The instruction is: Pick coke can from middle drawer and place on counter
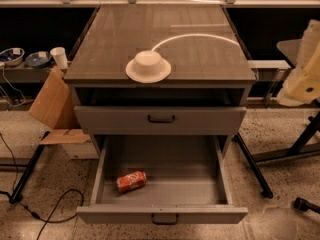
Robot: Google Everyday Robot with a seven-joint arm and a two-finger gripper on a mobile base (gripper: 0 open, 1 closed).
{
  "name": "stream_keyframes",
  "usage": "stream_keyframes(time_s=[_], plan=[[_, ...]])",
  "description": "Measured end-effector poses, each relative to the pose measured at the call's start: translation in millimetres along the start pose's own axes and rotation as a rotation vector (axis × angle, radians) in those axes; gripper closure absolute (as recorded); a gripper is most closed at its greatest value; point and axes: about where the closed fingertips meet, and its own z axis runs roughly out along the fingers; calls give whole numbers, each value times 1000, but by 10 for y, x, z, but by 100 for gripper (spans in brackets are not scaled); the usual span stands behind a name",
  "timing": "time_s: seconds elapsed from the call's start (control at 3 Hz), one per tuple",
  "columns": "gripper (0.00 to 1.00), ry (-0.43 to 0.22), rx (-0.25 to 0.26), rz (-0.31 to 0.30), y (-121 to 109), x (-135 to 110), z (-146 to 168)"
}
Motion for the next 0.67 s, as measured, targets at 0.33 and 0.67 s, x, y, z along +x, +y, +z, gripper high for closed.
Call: stream_keyframes(time_s=[0.33,0.67], plan=[[0,0,0,0,0,0,1],[0,-20,-32,-43,152,-212,363]])
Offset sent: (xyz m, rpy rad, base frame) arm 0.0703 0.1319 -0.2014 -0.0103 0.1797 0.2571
